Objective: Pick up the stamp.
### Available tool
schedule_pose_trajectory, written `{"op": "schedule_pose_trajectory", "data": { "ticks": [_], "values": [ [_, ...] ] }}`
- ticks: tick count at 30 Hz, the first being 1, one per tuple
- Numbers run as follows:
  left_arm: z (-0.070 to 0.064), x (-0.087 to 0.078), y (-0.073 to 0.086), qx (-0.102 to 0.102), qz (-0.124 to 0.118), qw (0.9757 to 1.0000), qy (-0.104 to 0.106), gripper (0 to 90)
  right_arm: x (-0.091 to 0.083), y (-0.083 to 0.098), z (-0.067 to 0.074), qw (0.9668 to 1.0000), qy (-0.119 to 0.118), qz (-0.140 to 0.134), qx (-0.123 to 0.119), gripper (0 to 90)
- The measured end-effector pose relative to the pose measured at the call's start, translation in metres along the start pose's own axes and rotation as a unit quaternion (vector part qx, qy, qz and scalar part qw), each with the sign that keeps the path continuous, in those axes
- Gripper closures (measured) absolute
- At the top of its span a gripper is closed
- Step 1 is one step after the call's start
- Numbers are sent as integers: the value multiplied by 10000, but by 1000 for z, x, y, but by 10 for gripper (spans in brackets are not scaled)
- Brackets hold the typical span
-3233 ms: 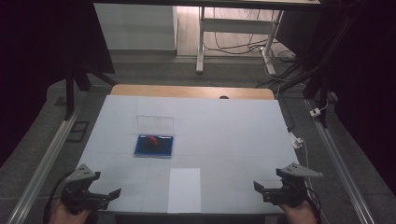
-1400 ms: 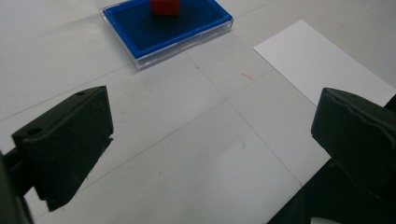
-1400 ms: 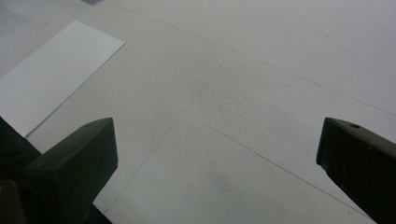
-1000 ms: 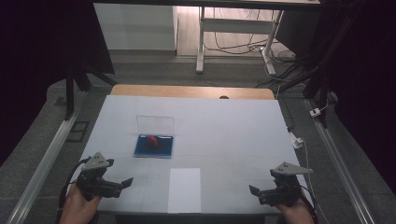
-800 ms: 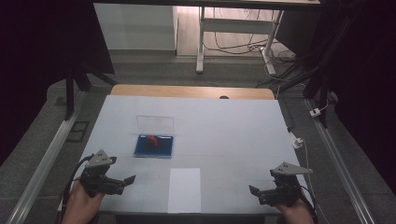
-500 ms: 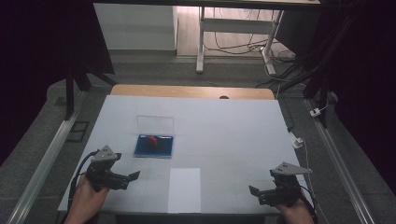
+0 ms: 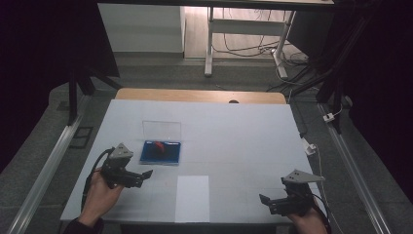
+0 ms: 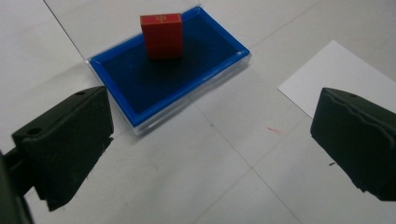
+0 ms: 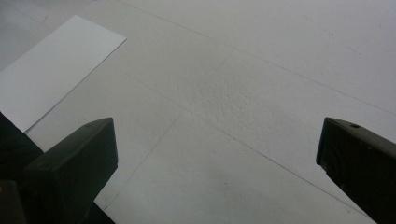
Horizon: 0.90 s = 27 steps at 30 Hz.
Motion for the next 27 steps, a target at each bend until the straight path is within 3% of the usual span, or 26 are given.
{"op": "schedule_pose_trajectory", "data": {
  "ticks": [5,20,27],
  "values": [
    [6,9,-6,32,41,9999,-100,0,0,0,0,10000,-14,11,-13,0],
    [17,36,-23,159,155,9997,-45,0,1,1,1,10000,-12,33,-36,0],
    [22,55,-32,184,269,9994,-114,0,1,1,1,10000,-14,38,-40,0]
  ]
}}
Point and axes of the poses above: each handheld gripper's, and its own axes: x roughly forward along the jaws, y roughly out of its underside, z roughly to its left, the point moved 10 cm from there along x, roughly forward along the jaws, and after that the axes turned 2 degrees about x, right-handed, at the moved point
